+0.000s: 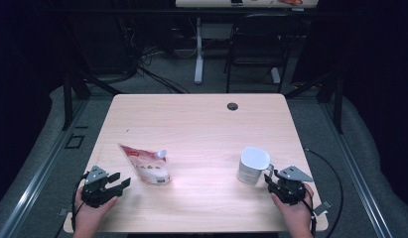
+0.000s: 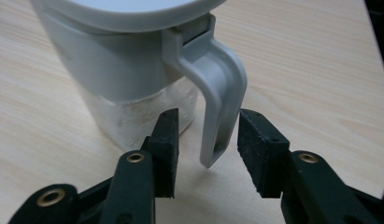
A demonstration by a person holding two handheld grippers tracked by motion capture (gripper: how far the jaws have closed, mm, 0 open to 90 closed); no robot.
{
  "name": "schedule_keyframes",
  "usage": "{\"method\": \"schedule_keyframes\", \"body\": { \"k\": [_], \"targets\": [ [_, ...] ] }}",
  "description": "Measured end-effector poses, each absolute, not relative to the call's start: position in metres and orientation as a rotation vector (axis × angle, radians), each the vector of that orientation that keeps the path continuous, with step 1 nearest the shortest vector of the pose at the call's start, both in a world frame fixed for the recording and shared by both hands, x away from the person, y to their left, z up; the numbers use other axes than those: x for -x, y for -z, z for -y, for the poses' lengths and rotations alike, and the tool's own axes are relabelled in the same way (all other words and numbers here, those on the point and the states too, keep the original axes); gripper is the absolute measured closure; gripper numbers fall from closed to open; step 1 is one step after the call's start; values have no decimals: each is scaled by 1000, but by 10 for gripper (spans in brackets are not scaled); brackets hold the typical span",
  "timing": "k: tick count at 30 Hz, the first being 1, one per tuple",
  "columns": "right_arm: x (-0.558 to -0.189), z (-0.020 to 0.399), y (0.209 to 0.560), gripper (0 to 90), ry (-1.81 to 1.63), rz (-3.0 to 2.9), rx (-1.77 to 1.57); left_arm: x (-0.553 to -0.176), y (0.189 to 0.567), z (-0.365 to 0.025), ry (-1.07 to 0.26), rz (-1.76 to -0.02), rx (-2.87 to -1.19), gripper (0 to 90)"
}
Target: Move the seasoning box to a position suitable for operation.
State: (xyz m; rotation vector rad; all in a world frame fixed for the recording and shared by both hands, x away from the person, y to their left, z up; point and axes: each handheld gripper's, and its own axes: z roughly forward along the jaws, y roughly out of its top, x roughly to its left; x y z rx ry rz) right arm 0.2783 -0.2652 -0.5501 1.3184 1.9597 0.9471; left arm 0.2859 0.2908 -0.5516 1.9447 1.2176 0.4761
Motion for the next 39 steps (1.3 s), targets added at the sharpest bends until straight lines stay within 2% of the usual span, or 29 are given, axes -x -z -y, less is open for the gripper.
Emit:
{"method": "schedule_keyframes", "body": {
  "k": [7,11,22,39],
  "targets": [
    [-291,260,547,700,-920,-1910,-1332,-284,552,-293,-476,-1230,-1933,500],
    [-301,258,548,715,-938,-1894,-1347,-283,551,-295,-479,-1236,-1922,500],
    [-305,261,548,722,-952,-1936,-1319,-284,552,-294,-480,-1231,-1932,500],
    [-289,245,544,726,-991,-2035,-1195,-283,550,-292,-473,-1214,-1937,503]
  ]
}}
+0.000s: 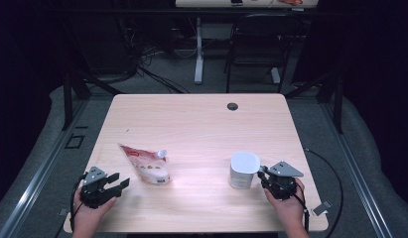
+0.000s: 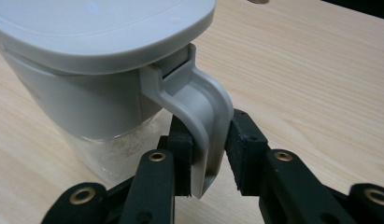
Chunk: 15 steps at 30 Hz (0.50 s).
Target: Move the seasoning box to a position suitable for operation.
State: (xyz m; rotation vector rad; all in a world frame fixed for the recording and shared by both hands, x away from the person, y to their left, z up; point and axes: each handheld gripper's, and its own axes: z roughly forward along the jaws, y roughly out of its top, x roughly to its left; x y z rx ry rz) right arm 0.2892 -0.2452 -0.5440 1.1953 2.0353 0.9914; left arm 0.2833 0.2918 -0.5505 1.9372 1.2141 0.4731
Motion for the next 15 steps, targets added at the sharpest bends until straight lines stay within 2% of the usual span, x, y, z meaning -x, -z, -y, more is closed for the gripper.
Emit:
{"method": "schedule_keyframes", "body": {
  "k": [15],
  "targets": [
    [-282,223,544,734,-1051,-2135,-1073,-280,549,-282,-467,-1170,-1963,513]
  ]
}}
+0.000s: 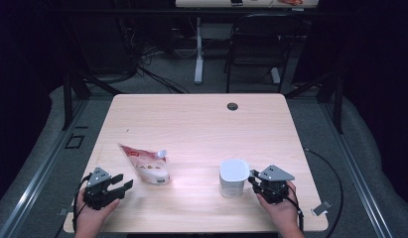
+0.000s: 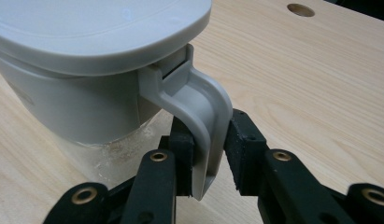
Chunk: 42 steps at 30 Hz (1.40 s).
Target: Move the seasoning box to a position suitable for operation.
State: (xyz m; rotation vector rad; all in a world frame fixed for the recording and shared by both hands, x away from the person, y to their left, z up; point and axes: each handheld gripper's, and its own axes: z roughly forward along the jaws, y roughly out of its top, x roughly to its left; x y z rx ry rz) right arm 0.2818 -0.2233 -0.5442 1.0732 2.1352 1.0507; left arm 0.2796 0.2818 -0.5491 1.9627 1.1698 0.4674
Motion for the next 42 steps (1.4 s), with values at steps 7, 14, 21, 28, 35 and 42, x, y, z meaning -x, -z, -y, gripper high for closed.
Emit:
{"method": "schedule_keyframes", "body": {
  "k": [7,14,21,28,35,42],
  "targets": [
    [-279,211,545,732,-1053,-2161,-1033,-278,549,-279,-465,-1155,-1973,513],
    [-276,202,546,727,-1059,-2203,-1018,-277,549,-276,-459,-1148,-1973,513],
    [-275,198,546,724,-1055,-2201,-1030,-277,549,-276,-458,-1139,-1982,514],
    [-275,199,546,714,-1075,-2205,-1032,-276,549,-275,-456,-1138,-1980,514],
    [-272,206,545,662,-1093,-2208,-1044,-273,546,-271,-443,-1121,-1990,516],
    [-260,219,537,639,-1189,-2172,-1085,-268,542,-262,-425,-1086,-1970,526]
  ]
}}
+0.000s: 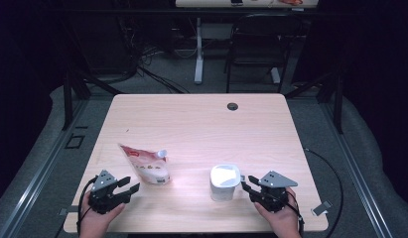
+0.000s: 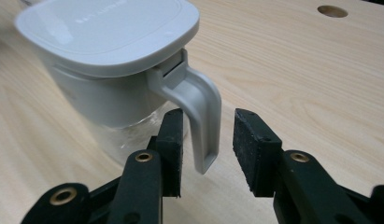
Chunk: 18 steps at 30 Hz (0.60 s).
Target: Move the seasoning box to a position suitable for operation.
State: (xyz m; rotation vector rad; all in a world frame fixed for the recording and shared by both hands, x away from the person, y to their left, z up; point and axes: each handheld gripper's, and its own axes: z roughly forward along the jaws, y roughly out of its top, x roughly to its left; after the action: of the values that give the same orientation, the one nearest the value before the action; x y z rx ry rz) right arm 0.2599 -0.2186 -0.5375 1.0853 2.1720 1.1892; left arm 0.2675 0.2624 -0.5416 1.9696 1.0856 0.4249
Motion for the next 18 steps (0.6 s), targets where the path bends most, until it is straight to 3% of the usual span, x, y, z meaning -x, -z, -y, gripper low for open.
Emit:
{"method": "schedule_keyframes", "body": {
  "k": [4,14,18],
  "targets": [
    [-252,223,533,653,-1226,-2147,-1098,-266,540,-257,-399,-1071,-1975,546],
    [-246,232,521,881,-1275,-2065,-1114,-256,533,-242,-353,-1019,-1964,606],
    [-246,235,516,900,-1318,-2024,-1129,-254,533,-235,-350,-990,-1987,610]
  ]
}}
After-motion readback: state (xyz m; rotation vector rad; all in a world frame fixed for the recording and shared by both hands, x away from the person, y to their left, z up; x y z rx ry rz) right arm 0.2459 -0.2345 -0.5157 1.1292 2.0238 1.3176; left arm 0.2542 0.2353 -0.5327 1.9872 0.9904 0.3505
